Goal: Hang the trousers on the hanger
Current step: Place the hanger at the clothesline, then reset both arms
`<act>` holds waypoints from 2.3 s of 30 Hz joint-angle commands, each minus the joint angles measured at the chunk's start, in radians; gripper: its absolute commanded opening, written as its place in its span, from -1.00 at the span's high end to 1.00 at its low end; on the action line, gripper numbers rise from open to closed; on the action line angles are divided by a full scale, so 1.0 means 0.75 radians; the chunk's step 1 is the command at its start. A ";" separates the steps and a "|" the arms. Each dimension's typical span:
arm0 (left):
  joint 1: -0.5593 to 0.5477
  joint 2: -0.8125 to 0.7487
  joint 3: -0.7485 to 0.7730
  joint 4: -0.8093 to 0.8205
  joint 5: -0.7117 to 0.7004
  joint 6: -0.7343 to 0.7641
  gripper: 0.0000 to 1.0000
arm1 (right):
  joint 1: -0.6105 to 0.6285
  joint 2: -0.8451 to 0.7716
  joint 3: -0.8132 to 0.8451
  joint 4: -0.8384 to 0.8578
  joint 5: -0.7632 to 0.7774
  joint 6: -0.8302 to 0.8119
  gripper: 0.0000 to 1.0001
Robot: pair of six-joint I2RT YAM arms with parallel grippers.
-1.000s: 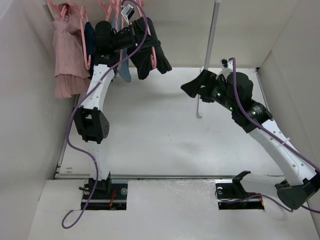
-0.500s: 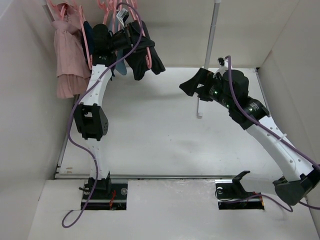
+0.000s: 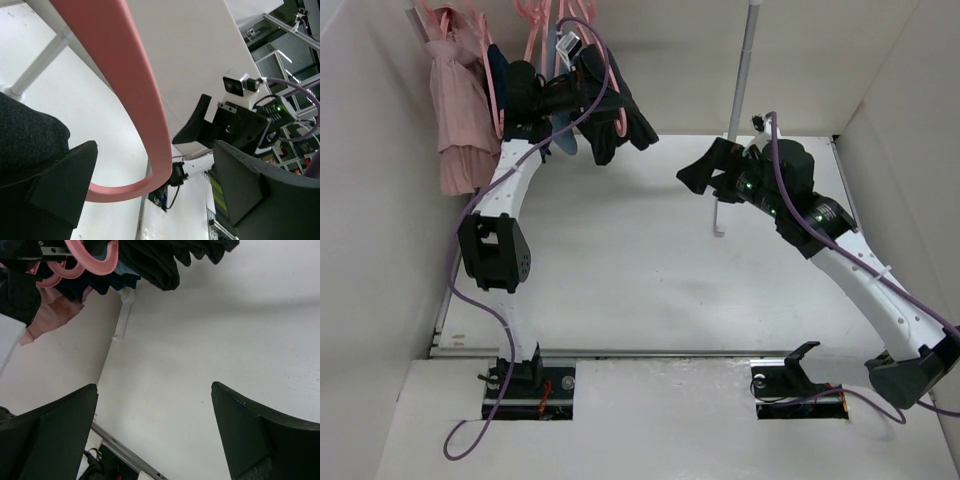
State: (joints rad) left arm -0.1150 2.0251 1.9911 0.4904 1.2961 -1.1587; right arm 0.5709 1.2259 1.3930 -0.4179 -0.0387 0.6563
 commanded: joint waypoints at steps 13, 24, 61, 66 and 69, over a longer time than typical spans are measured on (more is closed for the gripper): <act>0.029 -0.544 -0.250 -0.803 -0.132 0.754 -1.00 | 0.053 -0.127 -0.031 0.023 0.017 -0.034 -1.00; -0.027 -0.724 -0.266 -1.386 -0.883 1.410 -1.00 | 0.120 -0.205 -0.084 0.023 0.060 -0.034 -1.00; 0.166 -1.849 -1.589 -1.077 -2.098 1.365 -1.00 | -0.072 -0.718 -0.734 -0.181 0.528 -0.047 -1.00; 0.178 -1.835 -1.589 -1.089 -2.076 1.367 -1.00 | -0.084 -0.704 -0.720 -0.157 0.528 -0.047 -1.00; 0.178 -1.835 -1.589 -1.089 -2.076 1.367 -1.00 | -0.084 -0.677 -0.708 -0.142 0.528 -0.047 -1.00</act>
State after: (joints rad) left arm 0.0124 0.6559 0.7750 -0.3634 -0.2447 -0.1127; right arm 0.5152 0.7090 0.8467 -0.5541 0.3374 0.6178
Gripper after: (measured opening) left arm 0.997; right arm 0.998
